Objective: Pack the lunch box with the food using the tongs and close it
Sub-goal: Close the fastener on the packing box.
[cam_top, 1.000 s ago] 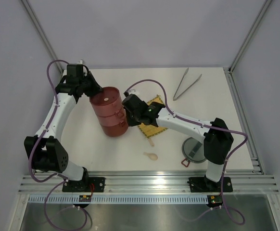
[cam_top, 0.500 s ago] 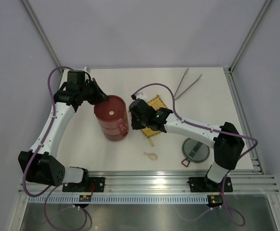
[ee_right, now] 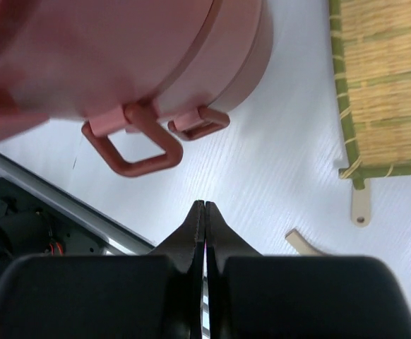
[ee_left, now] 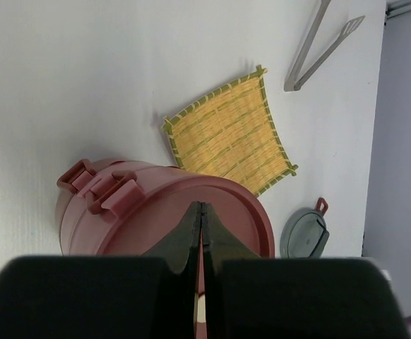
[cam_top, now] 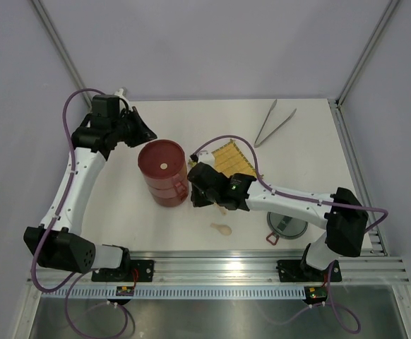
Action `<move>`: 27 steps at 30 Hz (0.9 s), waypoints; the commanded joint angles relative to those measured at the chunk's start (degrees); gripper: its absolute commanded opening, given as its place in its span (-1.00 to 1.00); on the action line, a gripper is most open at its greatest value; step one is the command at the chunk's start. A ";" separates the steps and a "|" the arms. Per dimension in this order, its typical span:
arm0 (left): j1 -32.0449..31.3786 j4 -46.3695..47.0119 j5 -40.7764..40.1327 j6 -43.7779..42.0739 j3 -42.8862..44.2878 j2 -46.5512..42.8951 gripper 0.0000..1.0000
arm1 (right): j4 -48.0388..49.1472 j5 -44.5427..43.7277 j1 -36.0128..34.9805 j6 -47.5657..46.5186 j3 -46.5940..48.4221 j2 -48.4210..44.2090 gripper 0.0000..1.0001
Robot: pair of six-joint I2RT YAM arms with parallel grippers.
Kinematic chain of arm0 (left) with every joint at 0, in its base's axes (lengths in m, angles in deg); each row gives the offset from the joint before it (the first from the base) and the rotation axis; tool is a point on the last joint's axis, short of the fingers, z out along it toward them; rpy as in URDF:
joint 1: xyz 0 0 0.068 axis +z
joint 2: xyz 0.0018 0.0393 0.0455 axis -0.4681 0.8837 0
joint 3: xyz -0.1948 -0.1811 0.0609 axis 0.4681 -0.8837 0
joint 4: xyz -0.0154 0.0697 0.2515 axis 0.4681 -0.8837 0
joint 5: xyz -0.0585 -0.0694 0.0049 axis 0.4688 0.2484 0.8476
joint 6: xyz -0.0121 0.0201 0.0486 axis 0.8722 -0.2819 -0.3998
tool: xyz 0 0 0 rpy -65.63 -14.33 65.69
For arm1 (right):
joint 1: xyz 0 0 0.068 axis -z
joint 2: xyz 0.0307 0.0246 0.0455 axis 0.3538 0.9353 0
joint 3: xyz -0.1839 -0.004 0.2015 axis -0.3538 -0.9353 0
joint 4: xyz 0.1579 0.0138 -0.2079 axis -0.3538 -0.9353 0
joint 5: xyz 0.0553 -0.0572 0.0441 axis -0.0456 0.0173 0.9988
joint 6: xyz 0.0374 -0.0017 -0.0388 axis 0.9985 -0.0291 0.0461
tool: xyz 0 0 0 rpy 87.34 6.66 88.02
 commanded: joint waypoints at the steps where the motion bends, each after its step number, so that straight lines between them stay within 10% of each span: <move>1: 0.23 -0.22 0.43 -2.08 3.74 -2.30 -1.00 | 0.49 -3.97 -2.53 2.70 -0.77 -2.45 -1.00; 27: 6.38 0.39 -4.41 -1.12 -3.03 -10.22 -1.00 | -16.03 -15.74 -10.71 -2.31 30.87 19.96 -1.00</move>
